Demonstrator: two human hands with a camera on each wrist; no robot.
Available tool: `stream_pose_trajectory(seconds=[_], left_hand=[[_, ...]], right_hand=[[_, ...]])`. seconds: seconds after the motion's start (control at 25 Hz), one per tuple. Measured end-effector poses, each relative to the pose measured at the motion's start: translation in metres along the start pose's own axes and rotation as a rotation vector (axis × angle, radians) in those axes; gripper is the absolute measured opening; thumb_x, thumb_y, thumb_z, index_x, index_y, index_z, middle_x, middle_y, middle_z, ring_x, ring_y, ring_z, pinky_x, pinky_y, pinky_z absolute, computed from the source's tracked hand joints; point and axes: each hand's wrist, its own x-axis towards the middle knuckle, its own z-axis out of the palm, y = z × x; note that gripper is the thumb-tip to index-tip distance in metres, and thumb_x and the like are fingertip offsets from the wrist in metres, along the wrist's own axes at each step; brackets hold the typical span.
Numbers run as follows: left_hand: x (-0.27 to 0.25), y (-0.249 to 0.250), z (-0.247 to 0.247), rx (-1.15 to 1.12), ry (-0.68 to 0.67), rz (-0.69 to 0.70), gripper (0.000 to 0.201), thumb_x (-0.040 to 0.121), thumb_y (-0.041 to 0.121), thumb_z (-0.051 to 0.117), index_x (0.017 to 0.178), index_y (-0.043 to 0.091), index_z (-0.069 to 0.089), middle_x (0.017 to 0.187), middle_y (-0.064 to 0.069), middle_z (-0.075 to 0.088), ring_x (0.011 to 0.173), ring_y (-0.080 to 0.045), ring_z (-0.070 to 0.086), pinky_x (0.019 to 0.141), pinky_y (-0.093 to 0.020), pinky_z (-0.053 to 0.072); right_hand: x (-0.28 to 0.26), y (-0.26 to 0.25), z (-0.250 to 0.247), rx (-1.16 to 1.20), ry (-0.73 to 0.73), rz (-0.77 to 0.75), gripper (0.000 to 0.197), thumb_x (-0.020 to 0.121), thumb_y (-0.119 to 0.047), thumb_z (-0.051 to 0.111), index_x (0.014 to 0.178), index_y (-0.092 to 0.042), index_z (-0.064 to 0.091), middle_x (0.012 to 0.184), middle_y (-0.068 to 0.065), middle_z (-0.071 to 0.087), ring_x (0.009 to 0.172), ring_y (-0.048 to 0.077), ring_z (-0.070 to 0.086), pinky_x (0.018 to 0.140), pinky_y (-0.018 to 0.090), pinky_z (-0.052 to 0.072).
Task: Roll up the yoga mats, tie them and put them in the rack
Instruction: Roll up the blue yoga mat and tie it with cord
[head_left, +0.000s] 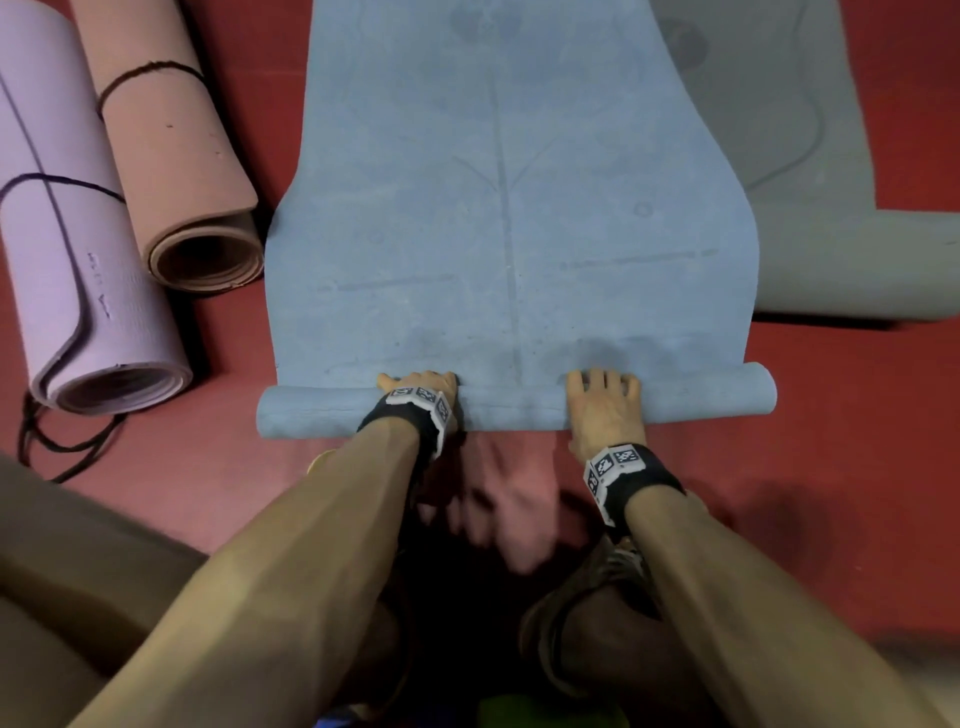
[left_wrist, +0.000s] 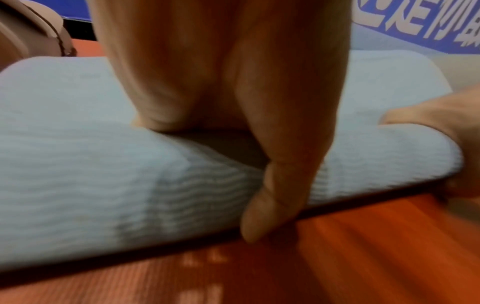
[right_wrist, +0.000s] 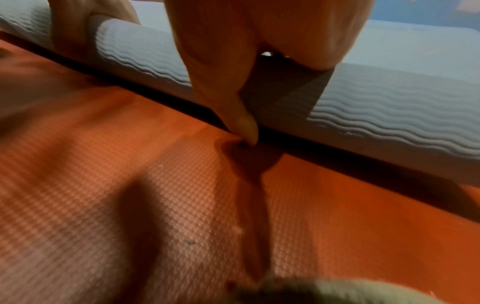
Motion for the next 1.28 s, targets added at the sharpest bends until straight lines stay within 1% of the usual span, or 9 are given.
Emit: stream_pose_trajectory(seconds=[0.12, 0.24, 0.44, 0.6, 0.72, 0.8, 0.96, 1.12, 1.28], left_hand=[[0.009, -0.012, -0.008, -0.127, -0.123, 0.052, 0.056, 0.08, 0.023, 0.076, 0.131, 0.014, 0.055, 0.129, -0.01, 0.06, 0.116, -0.028, 0.059, 0.08, -0.029, 0.047], [-0.009, -0.006, 0.008, -0.009, 0.053, -0.018, 0.056, 0.079, 0.027, 0.069, 0.131, 0.021, 0.047, 0.128, -0.006, 0.056, 0.119, -0.028, 0.052, 0.095, -0.046, 0.04], [-0.032, 0.001, 0.039, 0.159, 0.327, -0.028, 0.046, 0.088, 0.016, 0.055, 0.132, 0.018, 0.042, 0.126, -0.007, 0.052, 0.116, -0.029, 0.049, 0.103, -0.047, 0.029], [-0.019, -0.005, 0.021, 0.103, 0.234, 0.027, 0.051, 0.083, 0.027, 0.062, 0.132, 0.024, 0.045, 0.128, -0.003, 0.057, 0.119, -0.025, 0.053, 0.102, -0.04, 0.032], [-0.01, -0.009, 0.004, 0.037, 0.148, 0.063, 0.047, 0.078, 0.032, 0.067, 0.123, 0.031, 0.055, 0.121, 0.001, 0.065, 0.112, -0.024, 0.062, 0.092, -0.033, 0.045], [-0.007, -0.013, -0.008, 0.035, 0.083, 0.045, 0.04, 0.079, 0.03, 0.07, 0.118, 0.028, 0.061, 0.117, -0.002, 0.067, 0.107, -0.024, 0.065, 0.085, -0.031, 0.05], [-0.005, -0.015, -0.021, 0.002, -0.051, 0.077, 0.052, 0.084, 0.026, 0.073, 0.131, 0.016, 0.056, 0.126, -0.008, 0.062, 0.114, -0.027, 0.061, 0.091, -0.034, 0.049], [-0.018, -0.011, 0.008, 0.035, 0.087, 0.048, 0.06, 0.078, 0.029, 0.069, 0.133, 0.024, 0.047, 0.127, -0.003, 0.056, 0.117, -0.025, 0.055, 0.097, -0.041, 0.041], [-0.03, -0.002, 0.034, 0.116, 0.297, -0.017, 0.051, 0.083, 0.022, 0.058, 0.132, 0.018, 0.043, 0.128, -0.004, 0.05, 0.119, -0.026, 0.048, 0.099, -0.039, 0.032]], right_hand=[[0.006, 0.0, -0.004, -0.011, -0.074, 0.001, 0.053, 0.076, -0.023, 0.069, 0.125, -0.019, 0.05, 0.117, 0.006, 0.062, 0.111, 0.029, 0.056, 0.1, 0.043, 0.034], [0.022, 0.0, -0.013, 0.005, -0.17, -0.041, 0.043, 0.077, -0.025, 0.064, 0.12, -0.024, 0.059, 0.11, 0.002, 0.067, 0.106, 0.027, 0.061, 0.098, 0.041, 0.037], [0.05, 0.012, -0.03, 0.119, -0.322, -0.119, 0.035, 0.076, -0.026, 0.066, 0.111, -0.024, 0.065, 0.117, 0.004, 0.067, 0.108, 0.029, 0.064, 0.088, 0.034, 0.054], [0.041, 0.009, -0.024, 0.077, -0.302, -0.112, 0.042, 0.077, -0.029, 0.062, 0.119, -0.027, 0.063, 0.119, 0.001, 0.065, 0.115, 0.025, 0.06, 0.097, 0.035, 0.044], [0.018, 0.007, -0.013, 0.034, -0.224, -0.085, 0.054, 0.073, -0.031, 0.068, 0.124, -0.021, 0.053, 0.119, 0.003, 0.061, 0.114, 0.026, 0.056, 0.098, 0.04, 0.036], [0.003, 0.003, -0.009, -0.001, -0.138, -0.071, 0.064, 0.07, -0.031, 0.075, 0.126, -0.018, 0.047, 0.121, 0.006, 0.058, 0.114, 0.028, 0.053, 0.099, 0.042, 0.034], [0.002, -0.001, -0.009, -0.023, -0.101, -0.05, 0.058, 0.074, -0.025, 0.072, 0.126, -0.017, 0.048, 0.12, 0.009, 0.059, 0.112, 0.029, 0.055, 0.102, 0.044, 0.036], [0.028, 0.001, -0.024, 0.047, -0.219, -0.095, 0.041, 0.077, -0.032, 0.069, 0.116, -0.023, 0.062, 0.113, 0.004, 0.067, 0.107, 0.027, 0.063, 0.099, 0.039, 0.043], [0.047, 0.007, -0.043, 0.137, -0.38, -0.104, 0.032, 0.077, -0.025, 0.067, 0.107, -0.017, 0.067, 0.111, 0.009, 0.068, 0.101, 0.031, 0.066, 0.076, 0.029, 0.049]])
